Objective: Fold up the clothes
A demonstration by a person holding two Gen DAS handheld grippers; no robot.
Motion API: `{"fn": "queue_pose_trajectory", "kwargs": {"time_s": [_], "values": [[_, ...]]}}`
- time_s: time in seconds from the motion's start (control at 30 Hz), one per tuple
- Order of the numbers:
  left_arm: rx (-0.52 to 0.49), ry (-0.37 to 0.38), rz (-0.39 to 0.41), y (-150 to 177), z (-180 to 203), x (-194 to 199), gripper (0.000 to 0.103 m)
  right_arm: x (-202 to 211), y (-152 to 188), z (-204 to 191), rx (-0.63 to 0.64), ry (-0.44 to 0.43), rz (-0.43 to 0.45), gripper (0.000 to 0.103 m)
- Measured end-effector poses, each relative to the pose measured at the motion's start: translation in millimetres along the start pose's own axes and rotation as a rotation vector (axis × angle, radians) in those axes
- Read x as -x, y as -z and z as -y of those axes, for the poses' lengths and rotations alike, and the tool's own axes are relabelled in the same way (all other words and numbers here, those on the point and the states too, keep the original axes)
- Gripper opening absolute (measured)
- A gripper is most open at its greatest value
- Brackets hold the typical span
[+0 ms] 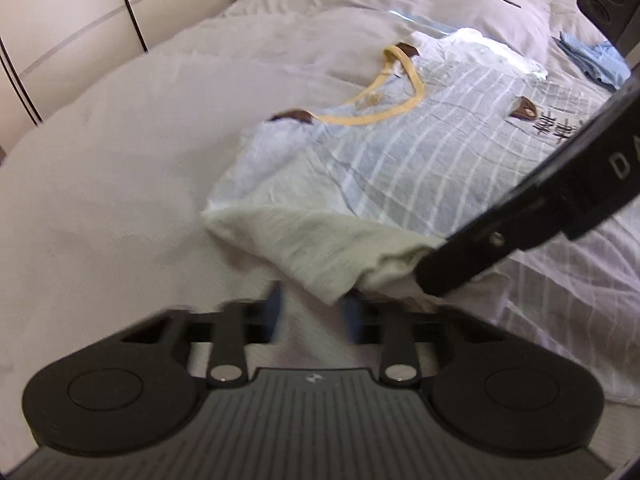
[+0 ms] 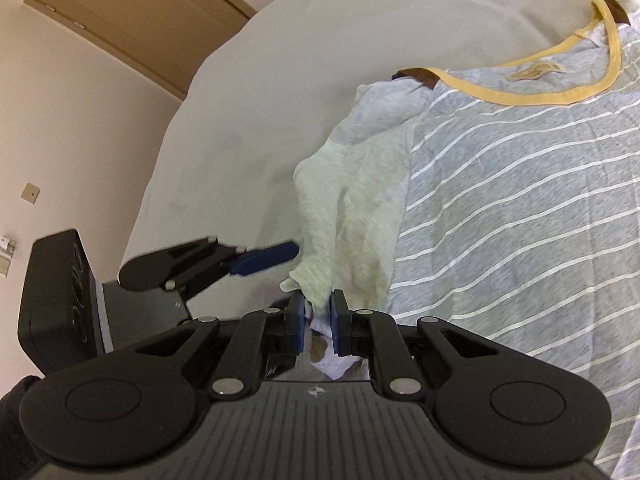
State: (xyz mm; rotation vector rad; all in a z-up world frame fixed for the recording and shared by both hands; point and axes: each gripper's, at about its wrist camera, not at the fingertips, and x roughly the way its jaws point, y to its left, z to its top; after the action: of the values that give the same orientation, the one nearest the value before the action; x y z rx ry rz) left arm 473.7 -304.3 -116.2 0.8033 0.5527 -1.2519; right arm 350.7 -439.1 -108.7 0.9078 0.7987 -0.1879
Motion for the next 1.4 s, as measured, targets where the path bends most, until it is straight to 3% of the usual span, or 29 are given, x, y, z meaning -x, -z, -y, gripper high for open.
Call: {"fn": "queue_pose_trajectory", "kwargs": {"time_s": [0.2, 0.33, 0.47, 0.53, 0.6, 0.63, 0.67, 0.87, 0.97, 1.07, 1.17, 1.23, 1.3, 1.4], "values": [[-0.199, -0.199, 0.014, 2.2, -3.0, 33.3, 0.000, 4.5, 3.8, -8.7, 0.065, -0.003, -0.004, 0.013], [-0.312, -0.299, -0.104, 17.4, -7.6, 37.9, 0.000, -14.7, 9.0, -28.9, 0.158, -0.030, -0.044, 0.016], [-0.285, -0.318, -0.242, 37.6, -18.2, 29.5, 0.003, -44.6, 23.0, -52.3, 0.274, -0.046, -0.143, 0.028], [-0.160, -0.291, -0.257, 39.4, -29.8, 29.7, 0.005, -50.0, 31.7, -60.3, 0.324, -0.047, -0.168, 0.032], [0.030, -0.239, -0.232, 37.6, -48.2, 30.3, 0.015, -47.2, 39.8, -64.5, 0.362, -0.042, -0.171, 0.033], [0.127, -0.213, -0.218, 36.7, -57.6, 30.5, 0.028, -43.8, 43.2, -64.2, 0.370, -0.032, -0.170, 0.035], [0.221, -0.186, -0.204, 36.1, -68.4, 28.9, 0.031, -40.0, 46.8, -62.6, 0.374, -0.020, -0.169, 0.037], [0.735, -0.042, -0.147, 38.3, -131.8, 12.3, 0.033, -22.8, 72.2, -57.0, 0.475, 0.100, -0.172, 0.039], [0.825, 0.012, -0.139, 35.1, -145.2, 2.3, 0.033, -22.9, 88.8, -64.9, 0.633, 0.175, -0.167, 0.039], [0.647, -0.031, -0.169, 22.2, -132.5, -3.4, 0.031, -25.7, 91.6, -72.9, 0.764, 0.221, -0.120, 0.039], [0.443, -0.109, -0.209, 17.3, -119.8, -5.8, 0.020, -29.8, 89.6, -77.0, 0.812, 0.246, -0.067, 0.040], [0.337, -0.184, -0.241, 18.5, -114.3, -4.9, 0.019, -38.3, 89.6, -75.9, 0.785, 0.218, -0.107, 0.040], [0.351, -0.213, -0.241, 22.0, -116.5, 3.6, 0.019, -46.8, 89.7, -74.7, 0.758, 0.191, -0.148, 0.041], [0.456, -0.136, -0.198, 26.3, -120.0, 10.5, 0.019, -59.5, 89.7, -73.1, 0.716, 0.149, -0.208, 0.048]]}}
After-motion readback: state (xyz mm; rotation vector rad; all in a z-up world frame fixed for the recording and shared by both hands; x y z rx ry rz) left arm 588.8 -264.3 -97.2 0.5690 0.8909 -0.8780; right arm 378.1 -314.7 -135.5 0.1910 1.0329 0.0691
